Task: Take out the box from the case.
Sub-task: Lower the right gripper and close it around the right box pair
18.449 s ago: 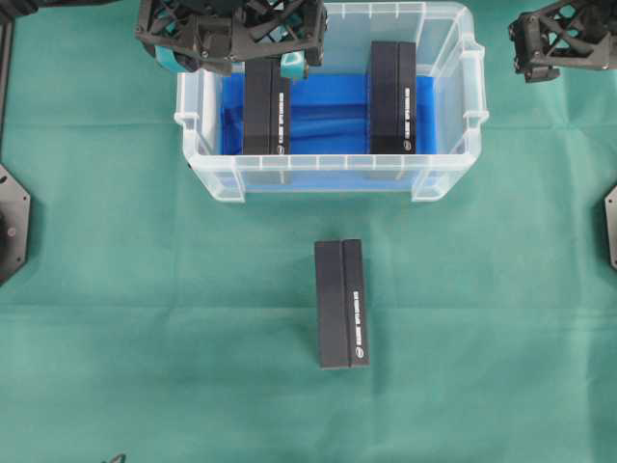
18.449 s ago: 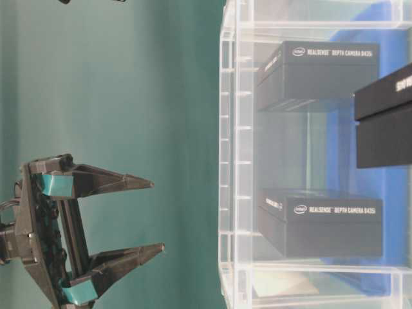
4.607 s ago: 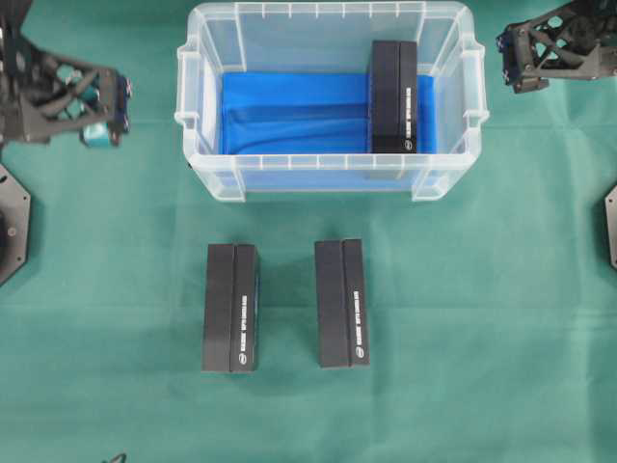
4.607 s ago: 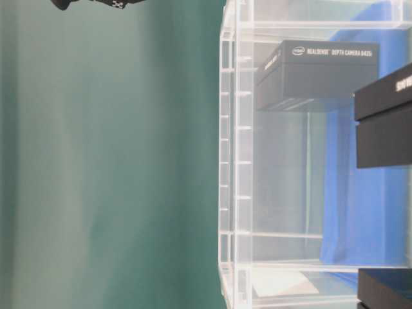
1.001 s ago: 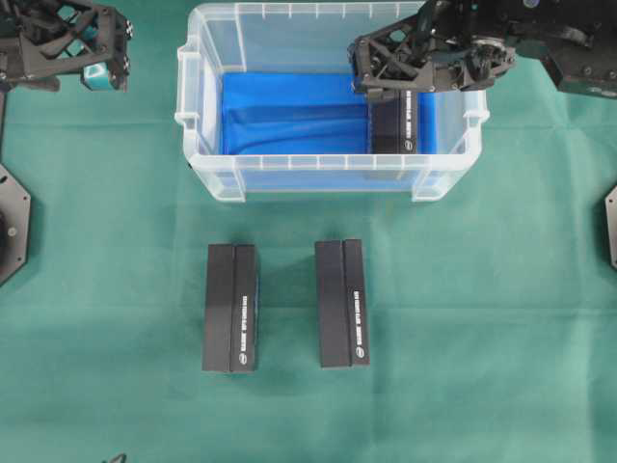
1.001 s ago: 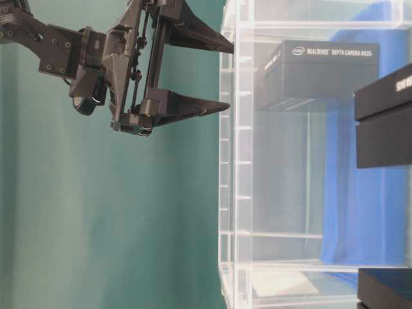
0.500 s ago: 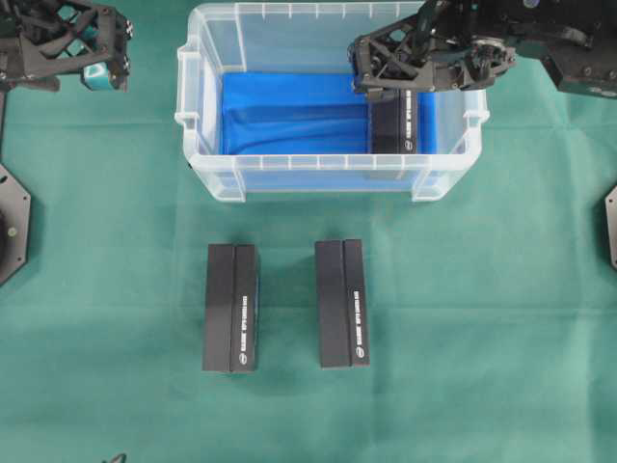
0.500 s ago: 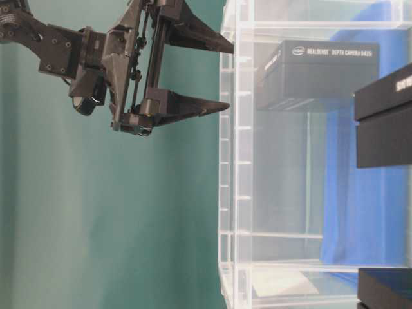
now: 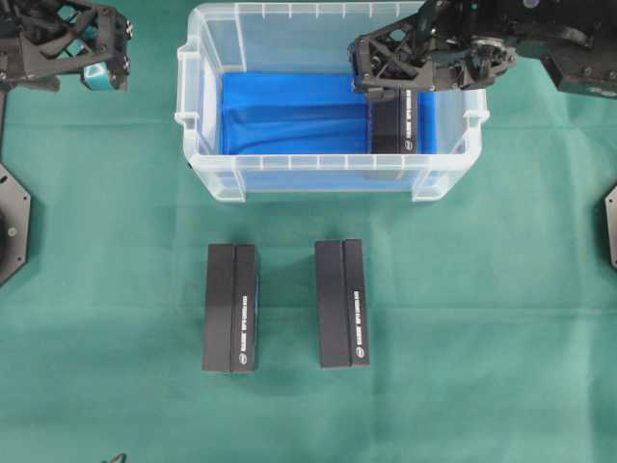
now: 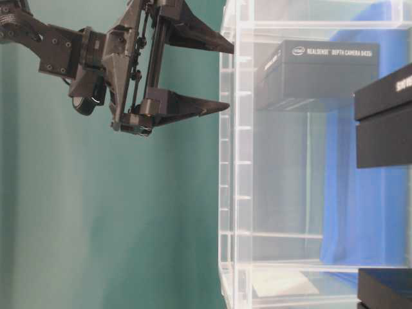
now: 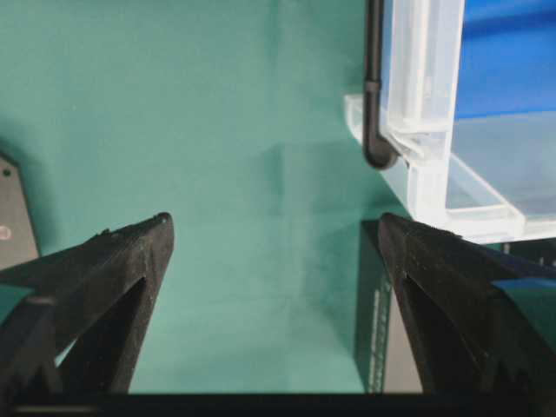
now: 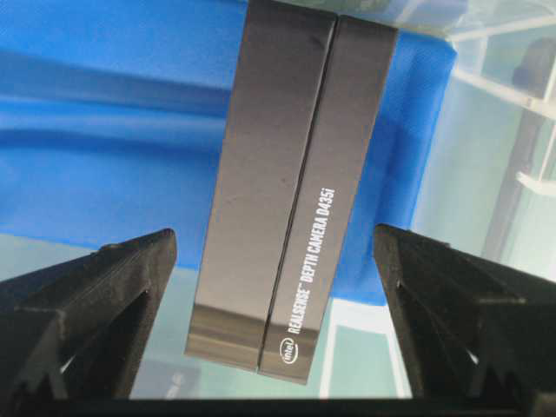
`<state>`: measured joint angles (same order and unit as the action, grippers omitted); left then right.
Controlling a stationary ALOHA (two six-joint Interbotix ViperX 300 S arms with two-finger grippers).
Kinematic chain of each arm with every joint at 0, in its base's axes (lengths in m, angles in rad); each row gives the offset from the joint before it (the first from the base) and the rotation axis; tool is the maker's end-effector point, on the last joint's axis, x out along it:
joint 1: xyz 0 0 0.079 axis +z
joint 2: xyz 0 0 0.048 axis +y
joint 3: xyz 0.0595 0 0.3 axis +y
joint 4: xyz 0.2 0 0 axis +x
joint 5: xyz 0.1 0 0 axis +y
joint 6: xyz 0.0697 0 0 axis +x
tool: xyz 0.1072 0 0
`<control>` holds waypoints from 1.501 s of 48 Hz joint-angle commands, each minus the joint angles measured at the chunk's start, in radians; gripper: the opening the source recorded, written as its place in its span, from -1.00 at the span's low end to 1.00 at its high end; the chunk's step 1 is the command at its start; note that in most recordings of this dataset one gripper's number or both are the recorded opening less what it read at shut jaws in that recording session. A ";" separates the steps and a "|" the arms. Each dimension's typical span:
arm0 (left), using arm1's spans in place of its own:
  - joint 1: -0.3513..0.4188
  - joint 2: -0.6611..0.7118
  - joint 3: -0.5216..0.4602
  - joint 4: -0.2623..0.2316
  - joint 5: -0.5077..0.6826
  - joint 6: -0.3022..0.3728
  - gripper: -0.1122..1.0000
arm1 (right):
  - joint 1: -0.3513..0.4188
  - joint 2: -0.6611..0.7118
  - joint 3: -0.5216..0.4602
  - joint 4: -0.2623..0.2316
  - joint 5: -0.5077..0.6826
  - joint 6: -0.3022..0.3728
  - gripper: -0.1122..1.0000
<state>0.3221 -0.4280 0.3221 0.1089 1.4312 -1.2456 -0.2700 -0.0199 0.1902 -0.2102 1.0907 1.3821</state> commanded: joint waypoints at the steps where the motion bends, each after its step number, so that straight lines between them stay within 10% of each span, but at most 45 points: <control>1: -0.002 -0.014 -0.017 0.002 -0.003 0.000 0.94 | 0.003 -0.006 -0.014 -0.005 -0.005 0.002 0.86; 72: -0.020 -0.015 -0.002 0.002 -0.003 0.003 0.94 | -0.003 0.120 0.041 -0.005 -0.115 0.028 0.86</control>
<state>0.3099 -0.4280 0.3298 0.1089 1.4312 -1.2410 -0.2700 0.1043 0.2378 -0.2117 0.9910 1.4051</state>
